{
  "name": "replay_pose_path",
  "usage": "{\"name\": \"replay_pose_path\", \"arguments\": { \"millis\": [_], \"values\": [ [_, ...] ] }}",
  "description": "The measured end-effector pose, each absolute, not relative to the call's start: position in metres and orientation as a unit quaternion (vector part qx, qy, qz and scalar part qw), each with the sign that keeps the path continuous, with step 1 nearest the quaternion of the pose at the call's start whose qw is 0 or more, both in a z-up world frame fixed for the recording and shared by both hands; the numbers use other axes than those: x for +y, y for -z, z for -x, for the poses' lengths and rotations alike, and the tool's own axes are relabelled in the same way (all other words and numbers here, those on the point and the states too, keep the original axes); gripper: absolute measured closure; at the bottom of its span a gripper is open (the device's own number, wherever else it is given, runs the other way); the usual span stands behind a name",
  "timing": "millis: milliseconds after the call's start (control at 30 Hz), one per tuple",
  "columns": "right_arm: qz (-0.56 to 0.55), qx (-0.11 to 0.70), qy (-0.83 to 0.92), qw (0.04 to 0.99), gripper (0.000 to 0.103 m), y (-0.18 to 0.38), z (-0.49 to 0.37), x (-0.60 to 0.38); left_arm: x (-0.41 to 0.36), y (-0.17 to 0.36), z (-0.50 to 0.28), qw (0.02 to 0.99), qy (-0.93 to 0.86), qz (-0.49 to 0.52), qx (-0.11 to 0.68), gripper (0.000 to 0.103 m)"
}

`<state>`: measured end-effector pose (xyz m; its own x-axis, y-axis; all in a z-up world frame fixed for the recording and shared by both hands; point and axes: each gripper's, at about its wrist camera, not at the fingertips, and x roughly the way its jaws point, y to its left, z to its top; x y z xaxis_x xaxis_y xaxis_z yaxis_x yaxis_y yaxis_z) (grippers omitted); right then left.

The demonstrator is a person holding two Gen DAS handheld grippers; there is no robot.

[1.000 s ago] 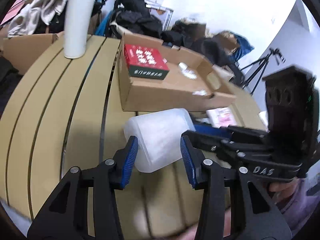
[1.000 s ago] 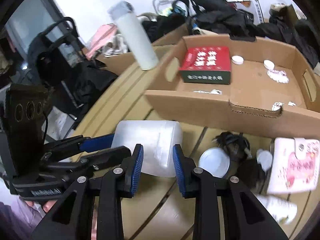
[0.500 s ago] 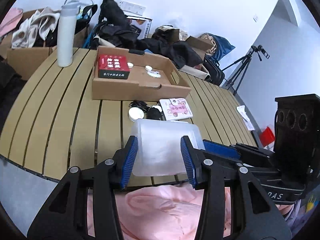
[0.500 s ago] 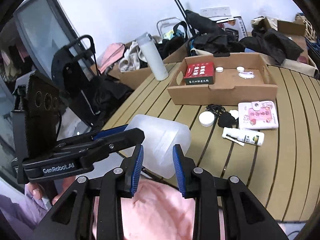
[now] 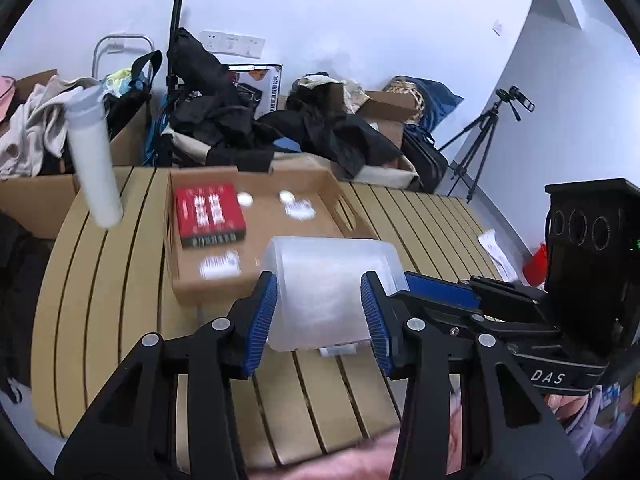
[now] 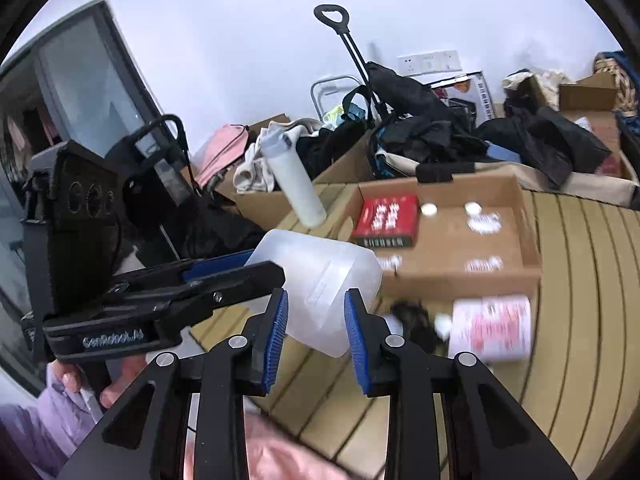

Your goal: Organize objects

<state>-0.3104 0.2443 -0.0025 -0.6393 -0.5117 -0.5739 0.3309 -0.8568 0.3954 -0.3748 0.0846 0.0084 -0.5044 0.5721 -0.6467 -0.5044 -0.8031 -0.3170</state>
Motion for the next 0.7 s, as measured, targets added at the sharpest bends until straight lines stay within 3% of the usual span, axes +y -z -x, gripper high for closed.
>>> {"name": "replay_pose_path", "arguments": {
  "millis": [200,367,500,633,700],
  "values": [
    [-0.392,-0.109,0.882,0.236,0.073,0.013,0.422,0.239,0.095,0.018,0.467,0.267,-0.866,0.422,-0.015,0.064],
    [-0.466,-0.124,0.847,0.223,0.073,0.078,0.498,0.232,0.092,0.086,0.513,0.232,-0.836,0.497,-0.029,0.068],
    [-0.499,-0.132,0.828,0.220,0.073,0.122,0.506,0.229,0.090,0.119,0.516,0.217,-0.826,0.520,-0.013,0.069],
    [-0.528,-0.165,0.804,0.219,0.072,0.155,0.512,0.230,0.086,0.129,0.520,0.188,-0.827,0.530,-0.016,0.065],
    [-0.532,-0.157,0.804,0.214,0.072,0.157,0.513,0.226,0.083,0.123,0.515,0.173,-0.834,0.524,-0.015,0.057]
  ]
}}
